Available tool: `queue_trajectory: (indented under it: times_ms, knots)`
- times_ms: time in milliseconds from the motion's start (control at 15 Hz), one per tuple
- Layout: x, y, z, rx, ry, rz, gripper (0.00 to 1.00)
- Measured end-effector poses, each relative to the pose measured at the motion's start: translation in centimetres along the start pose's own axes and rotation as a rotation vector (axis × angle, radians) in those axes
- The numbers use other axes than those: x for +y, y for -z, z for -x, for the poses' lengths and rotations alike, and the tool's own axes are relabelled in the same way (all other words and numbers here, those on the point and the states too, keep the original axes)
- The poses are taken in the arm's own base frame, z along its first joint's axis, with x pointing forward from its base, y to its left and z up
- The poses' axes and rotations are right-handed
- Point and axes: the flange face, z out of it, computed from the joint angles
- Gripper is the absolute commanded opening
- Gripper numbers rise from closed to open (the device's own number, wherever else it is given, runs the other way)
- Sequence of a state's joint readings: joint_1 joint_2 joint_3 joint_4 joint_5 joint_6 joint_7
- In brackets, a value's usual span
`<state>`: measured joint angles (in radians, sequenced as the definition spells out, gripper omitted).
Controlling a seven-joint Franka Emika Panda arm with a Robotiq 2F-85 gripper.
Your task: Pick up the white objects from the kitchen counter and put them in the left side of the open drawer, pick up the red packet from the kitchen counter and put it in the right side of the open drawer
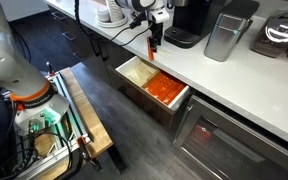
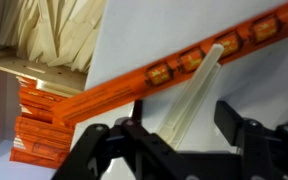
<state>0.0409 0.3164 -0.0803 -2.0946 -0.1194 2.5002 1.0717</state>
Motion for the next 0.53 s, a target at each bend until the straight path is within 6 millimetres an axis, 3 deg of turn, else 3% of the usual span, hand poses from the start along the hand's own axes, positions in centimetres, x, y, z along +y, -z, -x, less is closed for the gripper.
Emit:
queue_trajectory:
  times_ms: [333,533]
  knots:
    - [0.07,0.6,-0.39,-0.001,-0.017,-0.013,0.07]
    - [0.21,0.65,-0.6,-0.007,-0.031,-0.017,0.1]
